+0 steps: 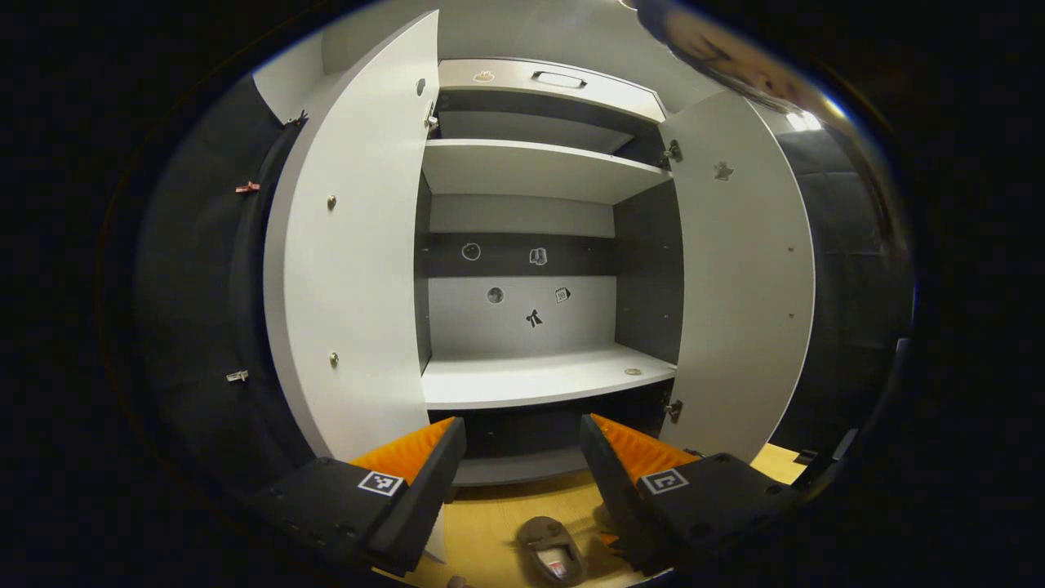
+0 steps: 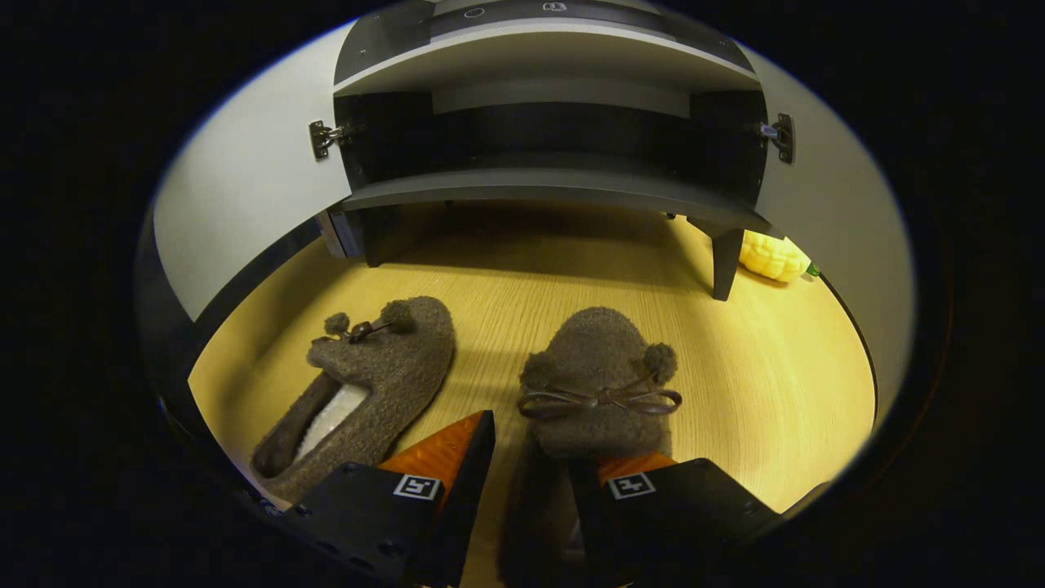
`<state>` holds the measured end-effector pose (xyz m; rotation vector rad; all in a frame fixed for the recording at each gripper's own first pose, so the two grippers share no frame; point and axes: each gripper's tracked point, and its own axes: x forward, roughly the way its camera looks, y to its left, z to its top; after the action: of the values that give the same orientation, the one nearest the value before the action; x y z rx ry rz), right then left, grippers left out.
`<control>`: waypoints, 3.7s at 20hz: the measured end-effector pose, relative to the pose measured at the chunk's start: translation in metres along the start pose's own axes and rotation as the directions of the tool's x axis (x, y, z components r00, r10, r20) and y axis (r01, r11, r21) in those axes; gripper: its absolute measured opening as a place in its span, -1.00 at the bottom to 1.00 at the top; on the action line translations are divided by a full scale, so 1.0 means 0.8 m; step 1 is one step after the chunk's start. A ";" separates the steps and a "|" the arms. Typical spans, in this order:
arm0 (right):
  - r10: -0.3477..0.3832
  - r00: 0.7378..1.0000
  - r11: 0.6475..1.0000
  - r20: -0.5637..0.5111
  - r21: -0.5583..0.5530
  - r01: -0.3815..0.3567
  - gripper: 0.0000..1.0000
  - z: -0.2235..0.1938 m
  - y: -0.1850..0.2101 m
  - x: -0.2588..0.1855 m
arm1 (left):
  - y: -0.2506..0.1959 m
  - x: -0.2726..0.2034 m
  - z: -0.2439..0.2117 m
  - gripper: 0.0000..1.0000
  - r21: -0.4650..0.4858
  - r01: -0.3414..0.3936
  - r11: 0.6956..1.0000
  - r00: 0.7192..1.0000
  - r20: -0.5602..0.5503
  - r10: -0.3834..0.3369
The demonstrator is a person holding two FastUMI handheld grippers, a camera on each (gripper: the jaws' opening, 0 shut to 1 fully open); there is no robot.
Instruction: Grab one shoe with the right hand and put it into the shoe cabinet, grab the other shoe with the left hand and put it into the shoe cabinet; then close the right door with the right hand and the left door with the left hand.
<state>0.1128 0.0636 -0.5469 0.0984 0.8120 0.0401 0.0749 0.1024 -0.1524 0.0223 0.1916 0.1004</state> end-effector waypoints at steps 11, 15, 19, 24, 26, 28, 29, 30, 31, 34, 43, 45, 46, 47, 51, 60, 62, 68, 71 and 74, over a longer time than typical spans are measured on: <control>0.003 1.000 0.999 -0.023 -0.051 -0.005 -0.86 0.004 -0.008 0.003 | -0.001 0.015 -0.012 0.80 0.009 -0.021 1.000 0.999 -0.026 0.021; 0.027 1.000 0.999 -0.011 -0.043 -0.027 -0.87 0.020 -0.011 -0.025 | -0.004 0.016 -0.013 0.80 -0.014 -0.025 1.000 0.999 -0.026 0.025; 0.070 0.997 0.997 0.041 -0.048 -0.068 -0.86 0.070 -0.006 -0.081 | -0.009 0.011 -0.009 0.80 -0.026 -0.023 0.999 1.000 -0.017 0.022; 0.087 0.979 0.995 0.183 -0.064 -0.076 -0.86 0.196 -0.011 -0.145 | -0.016 -0.007 0.001 0.80 -0.035 -0.019 0.999 1.000 0.003 0.019; 0.078 0.965 0.995 0.251 -0.073 -0.062 -0.87 0.251 -0.017 -0.167 | -0.024 -0.016 0.005 0.80 -0.044 0.004 0.999 1.000 0.009 -0.003; 0.070 0.947 0.996 0.312 -0.082 -0.047 -0.87 0.302 -0.022 -0.181 | -0.029 -0.024 0.004 0.80 -0.049 0.021 0.999 1.000 0.003 -0.021; 0.069 0.939 0.996 0.336 -0.079 -0.045 -0.87 0.325 -0.021 -0.186 | -0.032 -0.028 0.004 0.80 -0.049 0.028 0.998 1.000 0.003 -0.028; 0.068 0.931 0.996 0.359 -0.079 -0.042 -0.87 0.347 -0.023 -0.192 | -0.033 -0.031 0.004 0.80 -0.049 0.034 0.998 0.999 0.006 -0.033; 0.064 0.921 0.996 0.384 -0.085 -0.034 -0.87 0.370 -0.024 -0.198 | -0.036 -0.033 0.005 0.80 -0.049 0.040 0.998 0.999 0.005 -0.040; 0.053 0.904 0.995 0.423 -0.098 -0.013 -0.87 0.427 -0.024 -0.200 | -0.040 -0.037 0.007 0.80 -0.044 0.047 0.998 0.999 0.007 -0.047; 0.020 0.880 0.990 0.475 -0.131 0.048 -0.87 0.565 -0.022 -0.139 | -0.058 -0.042 0.012 0.80 -0.037 0.053 0.998 0.999 0.008 -0.053; 0.004 0.874 0.991 0.486 -0.119 0.062 -0.87 0.594 -0.026 -0.123 | -0.057 -0.042 0.007 0.80 -0.039 0.047 0.998 0.999 -0.004 -0.047; -0.006 0.873 0.992 0.487 -0.110 0.068 -0.87 0.608 -0.030 -0.112 | -0.055 -0.040 0.004 0.80 -0.043 0.043 0.998 0.999 -0.011 -0.043; -0.017 0.877 0.992 0.481 -0.101 0.074 -0.88 0.618 -0.034 -0.100 | -0.053 -0.039 0.003 0.80 -0.049 0.037 0.998 0.999 -0.016 -0.038; -0.041 0.904 0.989 0.425 -0.113 0.098 -0.87 0.652 -0.052 -0.053 | -0.037 -0.035 -0.007 0.80 -0.084 0.005 0.996 0.999 -0.033 -0.008; -0.106 0.965 0.983 0.241 -0.118 0.138 -0.76 0.617 -0.086 0.031 | 0.001 -0.024 -0.010 0.84 -0.077 -0.070 0.995 0.997 -0.048 0.067; -0.082 0.969 0.988 0.231 -0.111 0.110 -0.46 0.614 -0.081 0.031 | 0.001 -0.020 -0.011 0.84 -0.083 -0.064 0.994 0.997 -0.050 0.060; -0.045 0.970 0.987 0.240 -0.136 0.079 0.72 0.596 -0.065 0.000 | -0.003 -0.016 -0.007 0.84 -0.080 -0.043 0.996 0.998 -0.044 0.040; -0.032 0.960 0.986 0.278 -0.150 0.077 0.95 0.592 -0.060 -0.033 | -0.006 -0.017 -0.009 0.84 -0.084 -0.030 0.996 0.999 -0.041 0.026; 0.000 0.926 0.988 0.378 -0.146 0.059 0.97 0.602 -0.052 -0.089 | -0.023 -0.020 -0.014 0.85 -0.130 0.028 0.991 0.999 -0.029 -0.032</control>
<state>0.4137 -0.0180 -0.1703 -0.0535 0.4214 0.0536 0.0592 0.0827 -0.1611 -0.1120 0.2157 0.0829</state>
